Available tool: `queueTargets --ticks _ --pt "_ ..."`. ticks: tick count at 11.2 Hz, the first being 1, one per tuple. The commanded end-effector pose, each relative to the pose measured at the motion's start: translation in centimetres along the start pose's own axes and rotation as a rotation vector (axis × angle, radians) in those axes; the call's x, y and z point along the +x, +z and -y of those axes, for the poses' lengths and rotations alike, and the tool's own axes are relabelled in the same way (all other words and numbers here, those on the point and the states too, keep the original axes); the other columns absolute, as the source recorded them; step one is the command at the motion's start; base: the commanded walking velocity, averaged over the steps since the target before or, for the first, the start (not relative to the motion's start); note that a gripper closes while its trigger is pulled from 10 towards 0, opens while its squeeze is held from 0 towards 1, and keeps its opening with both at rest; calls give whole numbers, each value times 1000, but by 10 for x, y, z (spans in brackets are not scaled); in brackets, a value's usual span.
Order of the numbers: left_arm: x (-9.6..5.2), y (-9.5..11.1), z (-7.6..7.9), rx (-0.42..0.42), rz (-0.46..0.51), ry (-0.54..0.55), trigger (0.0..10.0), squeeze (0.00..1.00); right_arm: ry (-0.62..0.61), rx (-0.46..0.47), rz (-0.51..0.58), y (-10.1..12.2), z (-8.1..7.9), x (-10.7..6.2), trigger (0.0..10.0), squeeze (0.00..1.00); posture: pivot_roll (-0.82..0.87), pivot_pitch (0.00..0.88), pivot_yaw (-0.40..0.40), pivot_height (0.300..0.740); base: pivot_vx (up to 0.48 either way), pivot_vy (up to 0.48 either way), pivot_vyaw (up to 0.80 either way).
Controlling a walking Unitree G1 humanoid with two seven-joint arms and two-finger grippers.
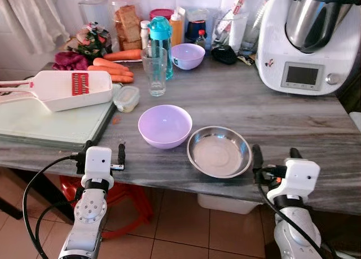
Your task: Setting the table
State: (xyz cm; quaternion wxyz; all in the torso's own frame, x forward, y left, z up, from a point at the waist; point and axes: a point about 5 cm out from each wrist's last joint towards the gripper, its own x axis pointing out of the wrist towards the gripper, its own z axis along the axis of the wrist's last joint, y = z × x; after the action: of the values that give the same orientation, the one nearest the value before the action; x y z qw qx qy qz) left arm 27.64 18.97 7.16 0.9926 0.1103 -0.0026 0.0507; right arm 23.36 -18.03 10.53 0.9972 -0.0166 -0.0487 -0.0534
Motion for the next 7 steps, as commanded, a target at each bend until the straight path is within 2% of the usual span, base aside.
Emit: queueTargets --ticks 1,6,7 --pt "1 2 0 -3 2 -6 10000 0 22 -4 -13 -1 -3 2 10000 0 -19 14 4 740 -292 0 -425" --pt "2 4 0 -7 1 -8 10000 0 13 10 -17 -1 -3 4 10000 0 -18 16 9 740 -301 0 -423" --pt "2 4 0 -7 0 -12 10000 0 13 8 -15 0 -3 4 10000 0 -19 17 10 740 -322 0 0"
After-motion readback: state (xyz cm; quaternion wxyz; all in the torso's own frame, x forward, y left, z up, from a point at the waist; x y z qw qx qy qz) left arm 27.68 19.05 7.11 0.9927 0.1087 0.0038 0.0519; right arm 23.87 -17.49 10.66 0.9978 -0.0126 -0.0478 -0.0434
